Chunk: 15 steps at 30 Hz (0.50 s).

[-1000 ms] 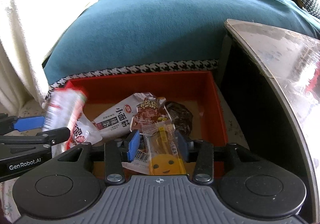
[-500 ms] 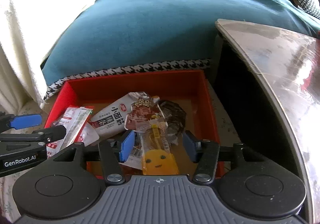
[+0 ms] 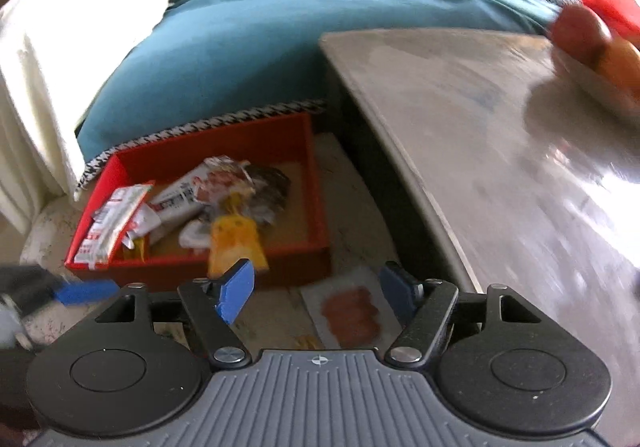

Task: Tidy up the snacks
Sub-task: 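Grasp the brown jerky pack with left tool while right tool moves to sausage pack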

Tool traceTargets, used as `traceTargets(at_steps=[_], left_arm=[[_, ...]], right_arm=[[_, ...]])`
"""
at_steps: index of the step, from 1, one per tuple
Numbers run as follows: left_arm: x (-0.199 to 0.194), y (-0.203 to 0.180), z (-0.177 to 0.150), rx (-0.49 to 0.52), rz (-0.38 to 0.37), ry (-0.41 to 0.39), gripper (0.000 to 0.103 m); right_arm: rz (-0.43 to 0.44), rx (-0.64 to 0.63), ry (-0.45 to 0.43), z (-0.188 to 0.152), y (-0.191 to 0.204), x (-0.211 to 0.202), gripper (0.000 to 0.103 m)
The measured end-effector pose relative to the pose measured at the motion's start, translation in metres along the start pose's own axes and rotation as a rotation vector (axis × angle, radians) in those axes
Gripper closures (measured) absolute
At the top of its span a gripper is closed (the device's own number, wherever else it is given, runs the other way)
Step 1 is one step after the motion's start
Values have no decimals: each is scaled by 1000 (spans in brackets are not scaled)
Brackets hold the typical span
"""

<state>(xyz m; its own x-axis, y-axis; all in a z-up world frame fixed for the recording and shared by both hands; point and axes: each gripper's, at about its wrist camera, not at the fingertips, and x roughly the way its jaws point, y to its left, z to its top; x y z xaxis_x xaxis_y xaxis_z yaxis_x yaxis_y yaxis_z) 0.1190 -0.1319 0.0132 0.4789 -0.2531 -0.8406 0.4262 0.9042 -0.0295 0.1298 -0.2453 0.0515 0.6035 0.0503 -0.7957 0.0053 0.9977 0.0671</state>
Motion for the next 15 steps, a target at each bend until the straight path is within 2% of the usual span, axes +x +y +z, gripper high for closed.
traceTargets(at_steps=[4,8,12,15], left_arm=[[24,-41,-12,68,-42,78,42],[49,-67,-12,50,-80,130,33],[70,-88,-9,67,-39,155,27],[86,-103,-14,117,0,192,23]], right_arm=[[36,58,-6,-6,-21,-7,27],[121,107,-25,-7,-32,-16,25],[157,118,-38,-8,-36,-23,23],[186,124,-28,-10,-37,-23,23]])
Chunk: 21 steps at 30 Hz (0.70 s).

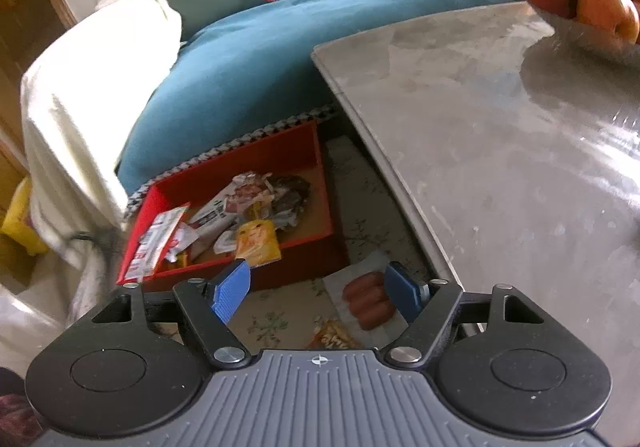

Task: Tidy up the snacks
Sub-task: 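Grasp the brown jerky pack with left tool while right tool moves to sausage pack, then grasp the pink sausage pack with right tool while left tool lifts the jerky pack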

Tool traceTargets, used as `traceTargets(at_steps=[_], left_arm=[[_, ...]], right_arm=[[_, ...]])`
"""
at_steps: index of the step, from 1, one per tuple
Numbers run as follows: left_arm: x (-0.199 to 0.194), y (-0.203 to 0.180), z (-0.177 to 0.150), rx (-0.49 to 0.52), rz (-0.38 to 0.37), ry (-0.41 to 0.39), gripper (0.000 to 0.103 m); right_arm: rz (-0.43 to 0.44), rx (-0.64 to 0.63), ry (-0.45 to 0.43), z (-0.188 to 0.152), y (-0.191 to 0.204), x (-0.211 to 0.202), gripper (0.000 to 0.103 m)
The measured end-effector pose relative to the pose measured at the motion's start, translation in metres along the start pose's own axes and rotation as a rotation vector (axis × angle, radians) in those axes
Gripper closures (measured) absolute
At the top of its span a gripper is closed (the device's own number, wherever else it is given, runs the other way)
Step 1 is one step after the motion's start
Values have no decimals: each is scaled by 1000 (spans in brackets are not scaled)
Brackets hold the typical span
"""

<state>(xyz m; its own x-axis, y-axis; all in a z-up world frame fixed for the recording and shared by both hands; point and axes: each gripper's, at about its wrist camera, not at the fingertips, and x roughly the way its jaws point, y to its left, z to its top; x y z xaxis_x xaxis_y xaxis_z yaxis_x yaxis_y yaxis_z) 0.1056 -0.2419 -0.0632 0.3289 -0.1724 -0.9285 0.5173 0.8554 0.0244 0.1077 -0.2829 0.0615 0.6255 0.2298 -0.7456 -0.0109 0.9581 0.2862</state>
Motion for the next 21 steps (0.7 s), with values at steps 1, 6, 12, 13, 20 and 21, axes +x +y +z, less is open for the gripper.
traceTargets(at_steps=[1,6,12,13,20,21], left_arm=[[2,-1,-2,-8,1,-1,23],[-9,11,-16,4,7,-11,40],[-28,64,-55,-74,11,51,42],[-32,73,-62,-82,14,57,42],[-51,126,-96,-205,-63,92,42],[-53,130,-98,-219,-83,90,42]], right_arm=[[-2,-1,1,-1,0,0,23],[40,22,16,-1,-3,1,19],[20,-59,35,-11,21,5,17],[37,-115,40,-16,33,5,17],[-107,-287,250,-23,39,85,17],[-123,-302,267,-21,36,97,17]])
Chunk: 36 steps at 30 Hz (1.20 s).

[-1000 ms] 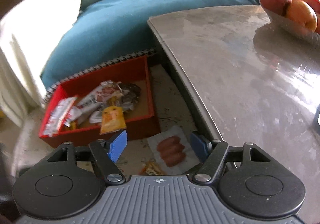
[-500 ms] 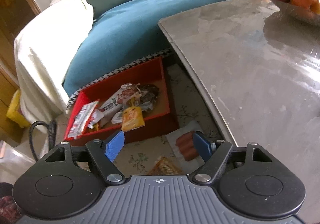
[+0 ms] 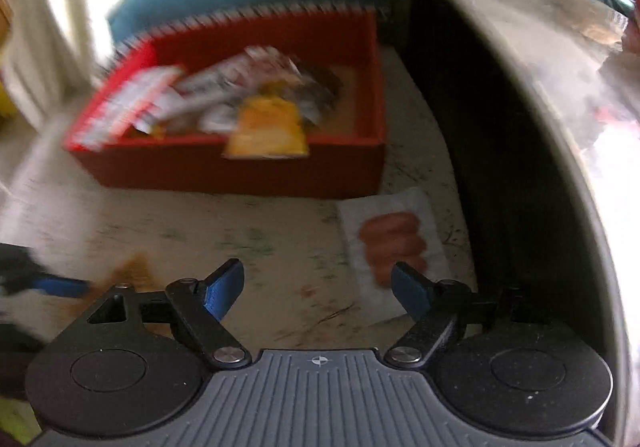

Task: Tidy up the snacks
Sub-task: 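Grasp the pink sausage pack with right tool while left tool lifts the jerky pack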

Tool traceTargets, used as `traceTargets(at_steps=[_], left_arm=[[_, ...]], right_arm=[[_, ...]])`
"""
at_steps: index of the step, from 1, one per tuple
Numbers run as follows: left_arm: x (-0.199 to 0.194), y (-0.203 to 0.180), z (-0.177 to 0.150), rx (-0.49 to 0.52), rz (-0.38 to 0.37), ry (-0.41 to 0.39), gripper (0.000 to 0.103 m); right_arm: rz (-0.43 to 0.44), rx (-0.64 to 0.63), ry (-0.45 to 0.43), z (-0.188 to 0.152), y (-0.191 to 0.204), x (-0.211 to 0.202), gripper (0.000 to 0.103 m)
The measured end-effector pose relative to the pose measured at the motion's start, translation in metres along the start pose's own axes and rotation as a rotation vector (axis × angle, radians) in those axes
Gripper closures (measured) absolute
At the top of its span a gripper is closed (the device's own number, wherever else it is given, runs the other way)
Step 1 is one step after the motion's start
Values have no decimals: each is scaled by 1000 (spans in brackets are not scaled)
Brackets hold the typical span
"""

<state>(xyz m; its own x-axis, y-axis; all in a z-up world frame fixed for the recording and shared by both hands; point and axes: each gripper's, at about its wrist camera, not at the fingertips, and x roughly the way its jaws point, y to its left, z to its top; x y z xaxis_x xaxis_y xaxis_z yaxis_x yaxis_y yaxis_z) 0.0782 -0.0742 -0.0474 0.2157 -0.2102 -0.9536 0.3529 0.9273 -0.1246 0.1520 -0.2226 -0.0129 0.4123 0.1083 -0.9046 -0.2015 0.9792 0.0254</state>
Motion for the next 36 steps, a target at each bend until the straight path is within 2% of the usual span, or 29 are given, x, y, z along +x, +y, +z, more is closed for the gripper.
traceTargets(at_steps=[3,5,7,8,11,14,17,19,22,24,25,26,27,28,30,31,33,36], left_arm=[[-6,1,-2,6,-25,-14,42],[-11,3,-2,6,-47,-25,43],[-17,2,-1,15,-57,-35,63],[-22,3,-2,16,-61,-34,66],[-23,9,-3,4,-74,-24,66],[-11,9,-2,8,-65,-1,66],[-8,7,-4,17,-53,2,66],[-9,5,-3,22,-53,-2,64],[-8,-6,0,41,-48,-25,52],[-2,-16,3,80,3,-58,38],[1,-20,4,92,29,-67,38],[5,-24,5,108,53,-70,38],[9,-26,5,122,61,-68,33],[11,-26,6,122,62,-82,32],[14,-23,9,80,36,-84,36],[14,-24,10,66,35,-84,39],[10,-28,8,68,0,-85,67],[5,-29,6,52,4,-81,79]], right_arm=[[-60,-33,36,12,-9,30,16],[-77,-40,54,18,-18,45,20],[-57,-49,47,21,-23,53,17],[-60,-28,53,23,-23,53,17],[-61,-7,77,17,-21,49,17],[15,31,118,-2,-13,37,18],[69,-12,150,-22,6,25,20],[58,8,150,-25,7,21,22],[-14,-24,130,-25,13,17,13],[7,-33,161,-28,16,22,11],[-2,-47,181,-31,19,26,10],[-28,-89,169,-35,24,27,10],[-34,-103,164,-36,26,26,12],[-32,-95,164,-39,25,23,16],[-29,-105,161,-41,28,18,25],[-28,-107,161,-42,31,15,27],[-16,-109,177,-44,34,13,27],[4,-124,181,-56,39,4,28]])
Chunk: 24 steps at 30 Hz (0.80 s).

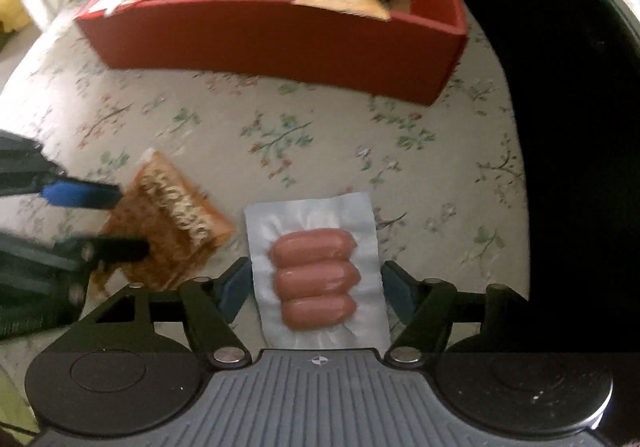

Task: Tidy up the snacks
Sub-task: 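Grasp the pink sausage pack with right tool while left tool lifts the jerky pack, then carry the jerky pack with left tool while right tool carries sausage pack to box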

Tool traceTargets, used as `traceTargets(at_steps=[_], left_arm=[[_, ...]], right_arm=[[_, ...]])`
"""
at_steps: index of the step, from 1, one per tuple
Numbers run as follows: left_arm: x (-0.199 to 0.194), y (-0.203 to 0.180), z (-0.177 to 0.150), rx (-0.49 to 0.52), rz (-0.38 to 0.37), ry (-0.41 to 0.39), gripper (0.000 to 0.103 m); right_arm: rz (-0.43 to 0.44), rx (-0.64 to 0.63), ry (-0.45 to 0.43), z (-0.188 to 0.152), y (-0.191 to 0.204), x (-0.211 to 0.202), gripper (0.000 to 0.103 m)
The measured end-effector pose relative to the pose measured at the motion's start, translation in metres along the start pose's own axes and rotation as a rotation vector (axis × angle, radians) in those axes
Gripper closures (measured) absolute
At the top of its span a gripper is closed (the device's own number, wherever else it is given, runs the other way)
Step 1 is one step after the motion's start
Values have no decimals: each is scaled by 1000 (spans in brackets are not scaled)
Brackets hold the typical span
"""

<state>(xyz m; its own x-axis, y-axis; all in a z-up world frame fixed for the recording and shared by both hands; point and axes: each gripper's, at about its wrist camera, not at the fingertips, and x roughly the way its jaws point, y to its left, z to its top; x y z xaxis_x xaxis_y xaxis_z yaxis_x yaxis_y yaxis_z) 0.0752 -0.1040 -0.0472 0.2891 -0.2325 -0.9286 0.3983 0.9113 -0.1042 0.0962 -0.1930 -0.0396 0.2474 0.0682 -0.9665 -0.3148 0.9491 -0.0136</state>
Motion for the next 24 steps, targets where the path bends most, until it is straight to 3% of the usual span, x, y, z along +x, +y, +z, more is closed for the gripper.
traceTargets(at_steps=[5,7,9,11,13,16,17,24], left_arm=[[-5,13,0,-57,-7,-4,79],[-7,8,0,-62,16,-19,59],[-7,-3,1,-53,19,-40,24],[-2,-14,3,-43,34,-55,22],[13,-24,5,-25,53,-19,23],[20,-39,-2,43,147,-38,37],[18,-40,-5,57,138,-42,41],[5,-6,-5,-54,129,-38,45]], right_arm=[[-8,35,-24,1,-4,-7,28],[-5,70,-42,3,-15,-12,28],[8,101,-53,10,-25,-11,28],[20,116,-58,10,-32,-15,28],[33,135,-65,12,-39,-15,28],[52,160,-90,13,-45,-19,28],[69,170,-105,13,-47,-22,28],[112,166,-200,20,-41,-50,28]])
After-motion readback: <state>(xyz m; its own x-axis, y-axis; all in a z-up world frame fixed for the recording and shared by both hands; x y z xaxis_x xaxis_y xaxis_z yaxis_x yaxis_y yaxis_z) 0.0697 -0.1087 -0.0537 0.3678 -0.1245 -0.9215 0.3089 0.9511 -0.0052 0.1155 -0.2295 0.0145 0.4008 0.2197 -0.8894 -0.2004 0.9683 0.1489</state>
